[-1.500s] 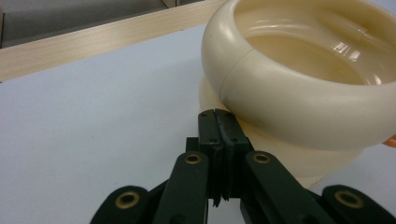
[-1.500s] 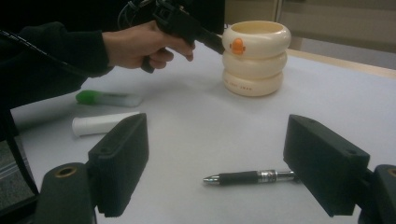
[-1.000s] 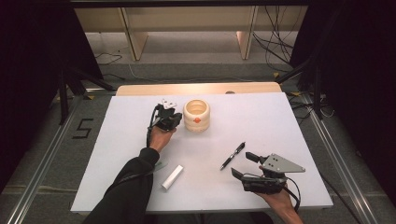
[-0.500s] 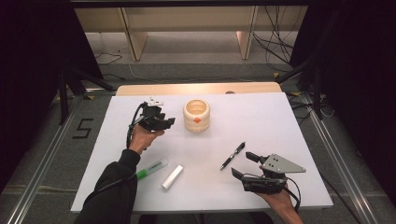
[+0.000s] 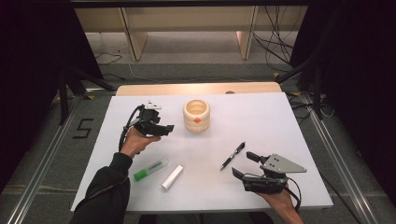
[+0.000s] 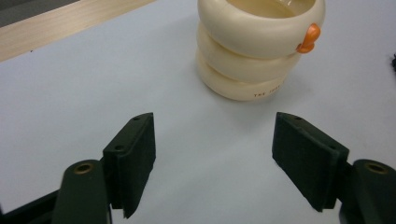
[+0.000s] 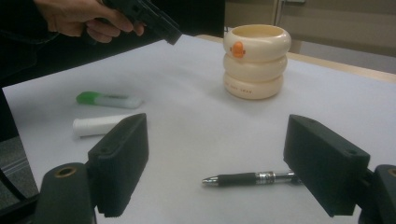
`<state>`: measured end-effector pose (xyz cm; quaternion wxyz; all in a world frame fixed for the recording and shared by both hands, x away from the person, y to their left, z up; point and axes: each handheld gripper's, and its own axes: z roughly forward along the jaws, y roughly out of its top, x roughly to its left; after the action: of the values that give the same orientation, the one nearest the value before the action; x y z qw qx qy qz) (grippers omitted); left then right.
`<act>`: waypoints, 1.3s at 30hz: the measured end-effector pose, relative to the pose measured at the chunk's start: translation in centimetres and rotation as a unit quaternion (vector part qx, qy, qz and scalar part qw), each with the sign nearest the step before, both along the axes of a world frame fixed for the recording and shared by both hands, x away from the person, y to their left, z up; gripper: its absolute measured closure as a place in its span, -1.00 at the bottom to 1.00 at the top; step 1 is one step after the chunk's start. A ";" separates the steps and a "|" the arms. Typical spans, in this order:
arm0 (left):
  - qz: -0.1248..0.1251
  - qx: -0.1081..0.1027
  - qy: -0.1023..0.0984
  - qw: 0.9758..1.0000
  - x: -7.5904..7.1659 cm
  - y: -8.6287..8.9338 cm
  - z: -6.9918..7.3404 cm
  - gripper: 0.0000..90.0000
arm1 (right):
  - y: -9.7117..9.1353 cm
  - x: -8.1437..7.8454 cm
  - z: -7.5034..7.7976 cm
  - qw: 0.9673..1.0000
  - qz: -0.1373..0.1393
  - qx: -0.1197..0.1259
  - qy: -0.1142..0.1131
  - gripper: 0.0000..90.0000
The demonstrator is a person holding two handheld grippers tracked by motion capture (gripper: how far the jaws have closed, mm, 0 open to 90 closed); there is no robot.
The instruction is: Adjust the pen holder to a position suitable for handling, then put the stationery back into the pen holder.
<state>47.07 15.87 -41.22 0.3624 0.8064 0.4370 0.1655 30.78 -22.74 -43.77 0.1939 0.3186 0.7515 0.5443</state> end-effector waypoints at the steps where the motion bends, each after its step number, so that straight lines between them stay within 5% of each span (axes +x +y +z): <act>1: -0.002 -0.003 0.003 1.000 -0.2 0.1 0.1 -0.38 | 0.0 0.0 0.0 1.000 0.001 -0.001 -0.001 -0.49; 14: -0.010 0.003 0.005 1.000 -1.5 1.3 0.7 -0.52 | -0.2 -0.1 0.0 1.000 -0.003 0.003 0.000 -0.49; 29: -0.023 0.034 0.015 0.999 -3.5 2.0 1.0 -0.58 | -0.1 -0.1 0.0 1.000 -0.005 -0.003 -0.001 -0.50; 39: -0.036 0.053 0.036 0.997 -4.6 2.3 0.8 -0.60 | 0.0 -0.1 0.0 1.000 -0.003 -0.004 -0.002 -0.50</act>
<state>42.45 18.18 -40.42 0.3087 0.8451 0.4113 0.1458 30.65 -22.79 -43.73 0.1981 0.3194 0.7521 0.5413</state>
